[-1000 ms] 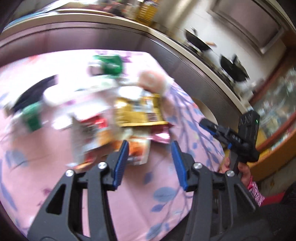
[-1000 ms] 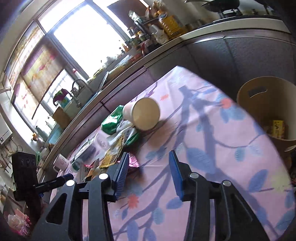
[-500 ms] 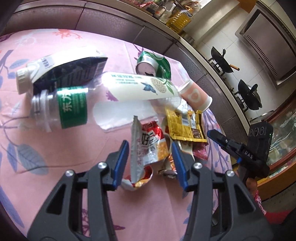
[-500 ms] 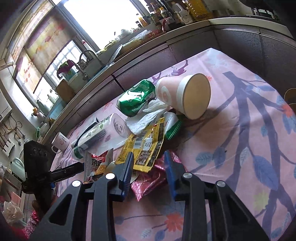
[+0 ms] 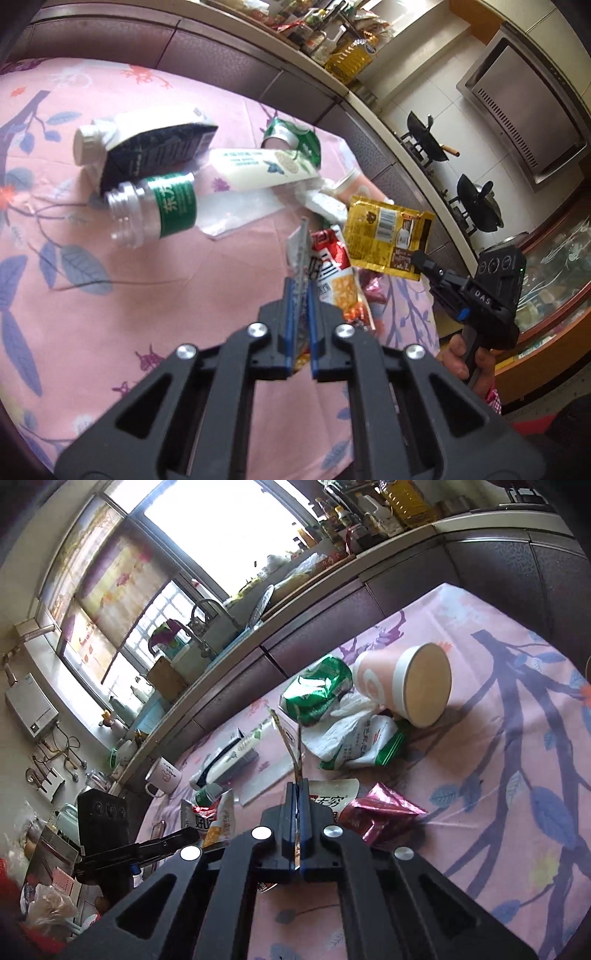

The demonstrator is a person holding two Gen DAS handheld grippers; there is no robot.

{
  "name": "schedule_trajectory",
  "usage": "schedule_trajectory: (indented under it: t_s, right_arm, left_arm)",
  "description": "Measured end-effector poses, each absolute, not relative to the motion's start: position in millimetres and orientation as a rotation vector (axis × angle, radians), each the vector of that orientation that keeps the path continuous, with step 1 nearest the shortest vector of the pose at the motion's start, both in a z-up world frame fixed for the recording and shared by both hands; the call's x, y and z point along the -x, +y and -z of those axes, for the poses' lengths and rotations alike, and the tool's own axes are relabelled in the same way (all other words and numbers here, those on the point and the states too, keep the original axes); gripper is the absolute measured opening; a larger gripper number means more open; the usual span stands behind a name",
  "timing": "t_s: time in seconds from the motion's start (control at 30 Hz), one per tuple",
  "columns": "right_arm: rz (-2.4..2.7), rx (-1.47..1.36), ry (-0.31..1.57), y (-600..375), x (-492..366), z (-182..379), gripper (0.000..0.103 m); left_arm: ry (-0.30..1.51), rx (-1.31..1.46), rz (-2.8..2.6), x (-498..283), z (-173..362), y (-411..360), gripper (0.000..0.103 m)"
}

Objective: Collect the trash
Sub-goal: 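Carry both wrappers over the beige bin and open both tools to drop them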

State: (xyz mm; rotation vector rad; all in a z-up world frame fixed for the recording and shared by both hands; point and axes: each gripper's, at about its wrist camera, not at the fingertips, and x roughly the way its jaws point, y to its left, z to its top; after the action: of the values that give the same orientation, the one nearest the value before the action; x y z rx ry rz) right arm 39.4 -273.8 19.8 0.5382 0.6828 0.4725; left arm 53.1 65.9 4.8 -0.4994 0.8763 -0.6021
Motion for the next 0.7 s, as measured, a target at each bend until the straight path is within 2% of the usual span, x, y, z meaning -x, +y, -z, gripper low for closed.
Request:
schedule_trajectory:
  t_s: [0.13,0.27,0.53,0.7]
  right_arm:
    - [-0.44,-0.602,0.645,-303.4,-29.2,-22.8,0.0]
    - [-0.382,-0.647,0.631,-334.3,-20.7,-11.6,0.0]
    - [-0.164,-0.724,0.45,-439.8,20.5,-15.4,0.0]
    - [0.051,-0.727,0.401,-509.1,34.6,-2.9,0.0]
  left_arm:
    - [0.843,0.479,0.623,-47.1,-26.2,58.8,0.006]
    - [0.882,0.44,0.708,-62.8,-33.1,14.4,0.006]
    - [0.946,0.218,0.921,-107.0,-47.7,-147.3,0.006]
    - [0.976,0.131,1.022,-136.0,-49.5,-260.5,0.006]
